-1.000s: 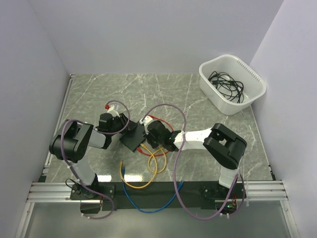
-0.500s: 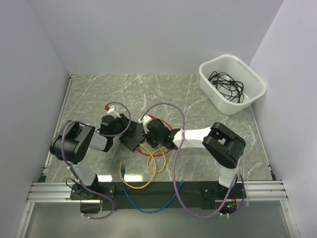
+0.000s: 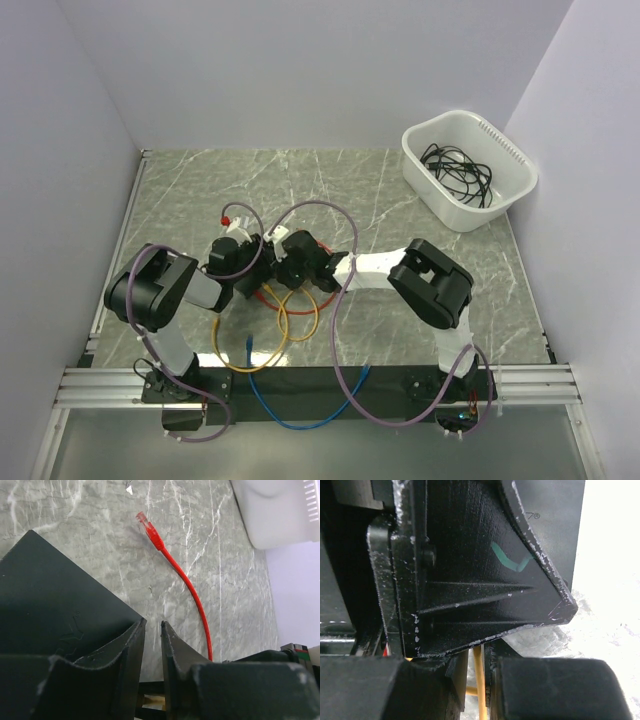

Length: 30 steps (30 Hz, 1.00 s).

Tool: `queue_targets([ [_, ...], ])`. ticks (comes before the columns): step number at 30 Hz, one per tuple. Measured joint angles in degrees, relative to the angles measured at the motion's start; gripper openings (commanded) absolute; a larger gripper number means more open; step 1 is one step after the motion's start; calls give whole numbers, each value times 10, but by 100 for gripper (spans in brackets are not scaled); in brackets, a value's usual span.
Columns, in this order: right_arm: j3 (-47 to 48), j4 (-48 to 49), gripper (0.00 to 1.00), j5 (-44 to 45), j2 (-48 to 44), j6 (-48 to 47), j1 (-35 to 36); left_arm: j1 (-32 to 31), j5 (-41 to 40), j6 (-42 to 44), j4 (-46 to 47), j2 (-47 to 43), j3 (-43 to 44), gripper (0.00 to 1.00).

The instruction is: Insert the plug into the switch port

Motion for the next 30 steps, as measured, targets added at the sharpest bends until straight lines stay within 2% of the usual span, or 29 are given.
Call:
queue_targets([
  [13,-24,43,1,15,-2,15,-4,0,0,-4,-57,-15,21,33],
  [17,-35,60,16,23,-5,15,-3,7,5,-9,-94,-39,21,36],
  [18,-39,66,25,25,-6,16,-3,9,8,-9,-108,-47,21,36],
  [21,-50,77,41,40,-13,20,-2,17,23,-7,-147,-71,20,38],
  [24,-51,76,49,63,-25,22,-3,31,37,-2,-189,-92,19,40],
  [30,-37,40,58,114,-53,26,-4,58,39,12,-248,-129,21,45],
])
